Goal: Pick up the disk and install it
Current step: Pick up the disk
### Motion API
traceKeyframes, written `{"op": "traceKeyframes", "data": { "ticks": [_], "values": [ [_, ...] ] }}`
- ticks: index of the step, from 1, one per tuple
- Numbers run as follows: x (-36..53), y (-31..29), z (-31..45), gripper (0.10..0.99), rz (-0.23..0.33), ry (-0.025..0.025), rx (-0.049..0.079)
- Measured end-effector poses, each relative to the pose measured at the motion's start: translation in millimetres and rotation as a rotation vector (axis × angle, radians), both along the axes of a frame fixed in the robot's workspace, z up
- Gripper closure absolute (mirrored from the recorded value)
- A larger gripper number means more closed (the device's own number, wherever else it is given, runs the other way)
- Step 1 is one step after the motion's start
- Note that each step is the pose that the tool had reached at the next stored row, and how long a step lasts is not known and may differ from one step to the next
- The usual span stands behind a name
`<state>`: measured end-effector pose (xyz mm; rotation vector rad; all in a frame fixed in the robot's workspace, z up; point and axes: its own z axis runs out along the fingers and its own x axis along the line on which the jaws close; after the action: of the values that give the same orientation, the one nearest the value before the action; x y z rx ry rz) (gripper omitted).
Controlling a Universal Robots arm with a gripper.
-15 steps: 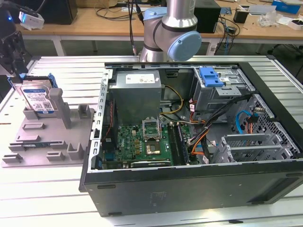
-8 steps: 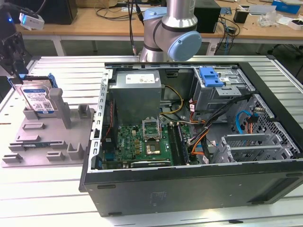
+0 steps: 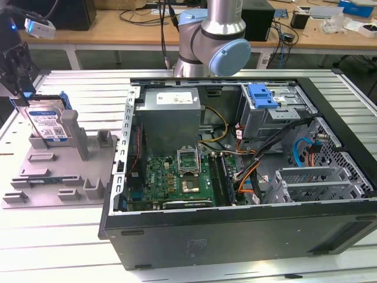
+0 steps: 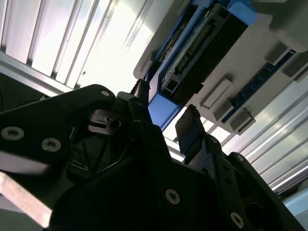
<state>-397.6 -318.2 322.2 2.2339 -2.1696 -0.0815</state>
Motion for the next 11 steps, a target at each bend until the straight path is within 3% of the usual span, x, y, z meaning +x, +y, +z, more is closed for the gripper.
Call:
{"op": "traceKeyframes", "data": {
  "ticks": [11],
  "values": [
    [0.0,0.0,-4.1,0.588,0.000,0.0000,0.000]
  ]
}}
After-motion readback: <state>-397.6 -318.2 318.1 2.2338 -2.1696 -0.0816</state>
